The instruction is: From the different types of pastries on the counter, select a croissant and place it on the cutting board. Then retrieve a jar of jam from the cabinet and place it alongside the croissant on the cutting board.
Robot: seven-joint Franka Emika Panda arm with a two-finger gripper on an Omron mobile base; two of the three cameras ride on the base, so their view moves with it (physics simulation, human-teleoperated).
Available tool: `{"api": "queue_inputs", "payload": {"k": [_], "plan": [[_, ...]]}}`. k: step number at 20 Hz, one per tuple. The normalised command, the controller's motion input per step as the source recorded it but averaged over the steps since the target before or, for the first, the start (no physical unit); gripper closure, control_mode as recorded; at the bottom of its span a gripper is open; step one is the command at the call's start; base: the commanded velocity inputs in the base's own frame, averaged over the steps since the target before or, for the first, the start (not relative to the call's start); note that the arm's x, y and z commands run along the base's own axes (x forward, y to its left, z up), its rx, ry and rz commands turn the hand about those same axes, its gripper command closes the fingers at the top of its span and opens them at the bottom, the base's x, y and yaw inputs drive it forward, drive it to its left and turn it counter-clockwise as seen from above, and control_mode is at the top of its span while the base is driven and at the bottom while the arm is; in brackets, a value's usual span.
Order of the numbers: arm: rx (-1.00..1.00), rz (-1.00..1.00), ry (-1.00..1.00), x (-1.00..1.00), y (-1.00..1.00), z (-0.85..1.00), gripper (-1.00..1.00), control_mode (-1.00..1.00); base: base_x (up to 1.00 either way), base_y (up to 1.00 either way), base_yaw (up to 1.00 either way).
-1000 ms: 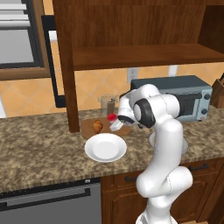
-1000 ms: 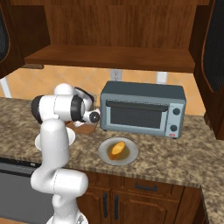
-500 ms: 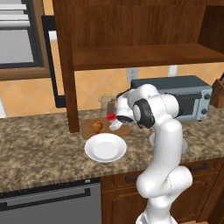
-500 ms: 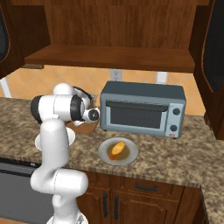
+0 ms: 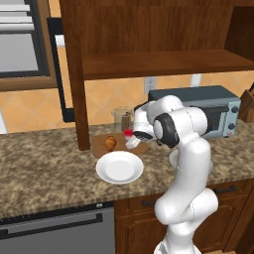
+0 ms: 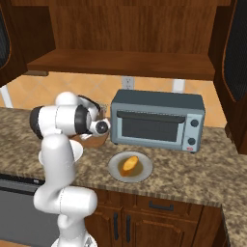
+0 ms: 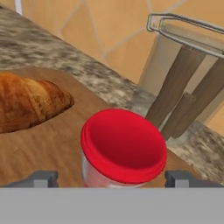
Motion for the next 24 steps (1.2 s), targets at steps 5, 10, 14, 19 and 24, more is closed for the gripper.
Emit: {"api": "queue_inputs", "payload": {"k": [5, 10, 14, 19, 24], "plan": [[-0.01, 0.05, -0.07, -0.34, -0.47, 0.19, -1.0, -1.0, 0.0, 0.0, 0.0], [0.0, 0.0, 0.03, -0.78, -0.06, 0.51, -1.0, -1.0, 0.0, 0.0, 0.0], [0.0, 0.0, 0.07, -0.7, 0.26, 0.12, -1.0, -1.0, 0.0, 0.0, 0.0], [0.0, 0.0, 0.15, -0.52, -0.03, 0.26, -1.0, -1.0, 0.0, 0.0, 0.0], [0.0, -0.05, 0.23, -0.78, -0.46, 0.45, -1.0, -1.0, 0.0, 0.0, 0.0]]}}
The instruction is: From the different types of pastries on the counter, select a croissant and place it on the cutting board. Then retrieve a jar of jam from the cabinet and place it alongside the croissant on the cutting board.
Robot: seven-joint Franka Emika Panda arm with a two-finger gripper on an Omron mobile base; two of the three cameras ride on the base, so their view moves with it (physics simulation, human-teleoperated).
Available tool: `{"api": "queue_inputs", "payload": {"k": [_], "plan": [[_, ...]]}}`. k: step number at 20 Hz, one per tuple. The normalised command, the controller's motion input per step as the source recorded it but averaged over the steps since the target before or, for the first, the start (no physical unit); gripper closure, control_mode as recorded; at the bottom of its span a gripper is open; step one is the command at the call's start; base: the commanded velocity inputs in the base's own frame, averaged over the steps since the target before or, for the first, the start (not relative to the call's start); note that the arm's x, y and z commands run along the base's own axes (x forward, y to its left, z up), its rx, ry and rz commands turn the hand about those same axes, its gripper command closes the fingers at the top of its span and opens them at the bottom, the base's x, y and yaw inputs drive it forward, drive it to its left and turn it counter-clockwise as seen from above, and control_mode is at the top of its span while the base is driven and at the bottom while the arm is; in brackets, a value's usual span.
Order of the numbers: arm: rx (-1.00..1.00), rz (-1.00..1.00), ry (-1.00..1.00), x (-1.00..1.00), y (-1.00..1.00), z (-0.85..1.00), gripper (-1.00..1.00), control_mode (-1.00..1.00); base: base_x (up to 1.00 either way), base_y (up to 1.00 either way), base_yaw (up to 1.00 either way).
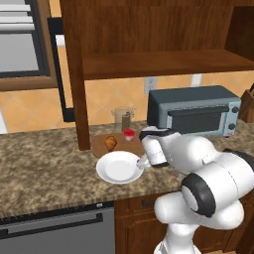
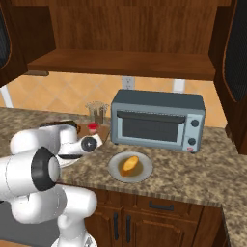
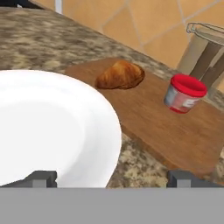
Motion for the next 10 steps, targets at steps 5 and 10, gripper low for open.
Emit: {"api": "queue_inputs", "payload": {"k": [5, 10], "plan": [[0.01, -0.06, 0.23, -0.37, -0.51, 0.84, -1.0, -1.0, 0.0, 0.0, 0.0], [0.01, -0.01, 0.18, -0.24, -0.47, 0.91, -1.0, -1.0, 0.0, 0.0, 0.0]]}}
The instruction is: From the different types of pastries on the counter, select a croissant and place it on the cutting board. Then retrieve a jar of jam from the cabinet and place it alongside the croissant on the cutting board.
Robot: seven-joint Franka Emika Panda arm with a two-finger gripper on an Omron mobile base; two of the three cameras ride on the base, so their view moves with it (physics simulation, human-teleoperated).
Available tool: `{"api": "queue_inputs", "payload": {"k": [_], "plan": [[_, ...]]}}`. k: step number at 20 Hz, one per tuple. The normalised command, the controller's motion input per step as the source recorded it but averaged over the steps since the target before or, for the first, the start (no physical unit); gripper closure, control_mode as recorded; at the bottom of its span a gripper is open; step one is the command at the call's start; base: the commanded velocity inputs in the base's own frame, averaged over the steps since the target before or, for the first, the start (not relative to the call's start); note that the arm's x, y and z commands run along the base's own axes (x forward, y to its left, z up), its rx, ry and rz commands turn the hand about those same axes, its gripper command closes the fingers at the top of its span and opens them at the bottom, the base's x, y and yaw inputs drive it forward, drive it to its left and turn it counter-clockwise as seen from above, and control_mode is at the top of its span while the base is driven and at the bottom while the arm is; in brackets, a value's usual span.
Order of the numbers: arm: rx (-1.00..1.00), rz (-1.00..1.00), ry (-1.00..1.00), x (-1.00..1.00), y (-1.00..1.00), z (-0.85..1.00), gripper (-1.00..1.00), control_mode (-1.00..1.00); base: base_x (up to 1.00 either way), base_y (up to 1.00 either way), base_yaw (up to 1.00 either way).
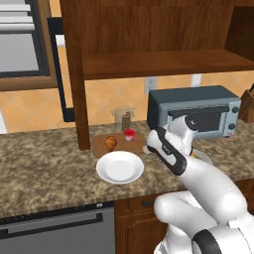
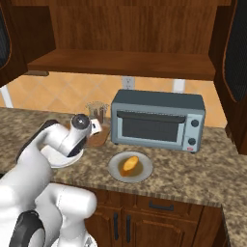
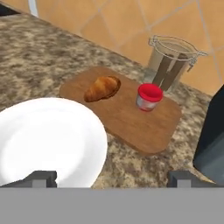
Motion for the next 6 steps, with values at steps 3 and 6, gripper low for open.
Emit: {"api": "queue_inputs", "payload": {"k": [3, 6], "plan": [[0.01, -0.03, 0.44, -0.85, -0.9, 0.52, -1.0, -1.0, 0.0, 0.0, 0.0], [0.02, -0.07, 0.48, -0.91, -0.84, 0.45, -1.0, -1.0, 0.0, 0.0, 0.0]]}}
